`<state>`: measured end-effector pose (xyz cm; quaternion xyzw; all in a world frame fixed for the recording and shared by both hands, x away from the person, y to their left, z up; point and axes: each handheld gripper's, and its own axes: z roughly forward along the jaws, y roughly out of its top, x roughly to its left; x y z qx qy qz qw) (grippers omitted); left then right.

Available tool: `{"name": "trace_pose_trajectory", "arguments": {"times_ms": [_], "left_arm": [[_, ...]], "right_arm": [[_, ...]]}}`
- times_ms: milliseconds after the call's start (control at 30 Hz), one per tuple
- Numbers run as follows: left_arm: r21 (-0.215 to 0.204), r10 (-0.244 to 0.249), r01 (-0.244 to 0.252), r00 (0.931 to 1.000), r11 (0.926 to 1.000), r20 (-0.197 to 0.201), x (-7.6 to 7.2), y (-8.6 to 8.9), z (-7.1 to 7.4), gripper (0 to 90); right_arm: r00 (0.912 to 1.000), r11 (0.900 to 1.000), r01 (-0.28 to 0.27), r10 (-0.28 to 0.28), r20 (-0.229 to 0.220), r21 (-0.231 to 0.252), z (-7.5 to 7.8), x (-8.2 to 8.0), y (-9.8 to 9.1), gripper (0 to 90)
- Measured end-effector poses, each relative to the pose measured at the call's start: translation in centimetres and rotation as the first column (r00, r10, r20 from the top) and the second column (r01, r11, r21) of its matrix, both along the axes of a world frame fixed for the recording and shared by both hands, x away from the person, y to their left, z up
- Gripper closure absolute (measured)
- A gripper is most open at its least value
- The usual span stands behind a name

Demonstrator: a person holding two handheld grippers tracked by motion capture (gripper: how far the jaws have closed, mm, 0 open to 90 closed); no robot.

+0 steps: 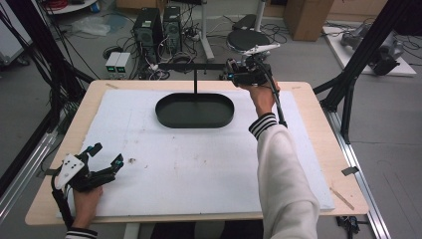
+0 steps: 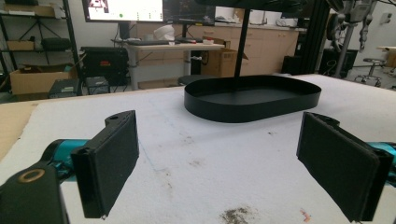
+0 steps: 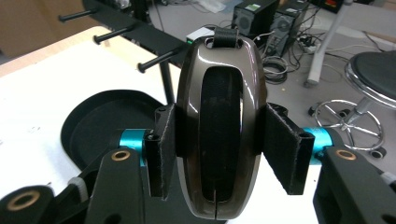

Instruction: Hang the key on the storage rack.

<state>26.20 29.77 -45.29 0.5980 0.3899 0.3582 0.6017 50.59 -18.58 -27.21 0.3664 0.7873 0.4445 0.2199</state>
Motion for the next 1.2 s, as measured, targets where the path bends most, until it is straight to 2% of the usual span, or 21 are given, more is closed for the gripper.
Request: {"name": "trace_pose_trajectory", "arguments": {"times_ms": [300, 733, 767, 800, 867, 900, 933, 1000, 1033, 1100, 1200], "left_arm": [[0.002, -0.002, 0.002, 1.0, 1.0, 0.002, 0.0, 0.0, 0.0, 13.4], [0.006, -0.004, 0.004, 1.0, 1.0, 0.006, 0.0, 0.0, 0.0, 13.3], [0.006, -0.004, 0.004, 1.0, 1.0, 0.006, 0.0, 0.0, 0.0, 13.3], [0.004, -0.003, 0.003, 1.0, 1.0, 0.007, 0.0, 0.0, 0.0, 13.3], [0.007, -0.003, 0.003, 1.0, 1.0, 0.004, 0.0, 0.0, 0.0, 13.3], [0.008, -0.004, 0.004, 1.0, 1.0, 0.003, 0.0, 0.0, 0.0, 13.4], [0.008, -0.003, 0.003, 1.0, 1.0, 0.003, -0.1, 0.0, 0.0, 13.4], [0.009, -0.003, 0.003, 1.0, 1.0, 0.004, -0.1, 0.0, 0.0, 13.3], [0.009, -0.003, 0.003, 1.0, 1.0, 0.005, -0.1, 0.0, 0.0, 13.3], [0.009, -0.002, 0.002, 1.0, 1.0, 0.004, -0.1, 0.0, 0.0, 13.4], [0.009, -0.002, 0.002, 1.0, 1.0, 0.004, -0.1, 0.0, 0.0, 13.3]], "right_arm": [[0.9995, 0.9989, 0.028, -0.029, -0.012, -0.037, -0.8, 0.3, -0.6, 47.9], [0.9981, 0.9978, 0.051, -0.052, -0.034, -0.043, -1.6, 0.3, -1.3, 48.0], [0.9983, 0.9982, 0.05, -0.051, -0.028, -0.031, -1.9, 0.3, -1.5, 48.0], [0.9975, 0.9983, 0.055, -0.056, -0.043, -0.017, -2.3, 0.3, -1.7, 47.9], [0.9959, 0.9973, 0.063, -0.065, -0.063, -0.037, -3.0, 0.3, -1.9, 47.9], [0.9964, 0.9971, 0.065, -0.067, -0.051, -0.038, -3.2, 0.2, -2.0, 47.9], [0.9959, 0.9975, 0.066, -0.068, -0.06, -0.023, -3.6, 0.2, -2.2, 47.9], [0.9949, 0.9969, 0.075, -0.076, -0.066, -0.025, -4.1, 0.1, -2.4, 47.9], [0.9933, 0.9966, 0.076, -0.078, -0.085, -0.031, -4.5, 0.3, -2.6, 47.9], [0.992, 0.9957, 0.077, -0.082, -0.096, -0.051, -4.7, 0.4, -2.8, 47.9], [0.9928, 0.9961, 0.074, -0.078, -0.09, -0.048, -4.9, 0.5, -2.9, 47.9]]}}
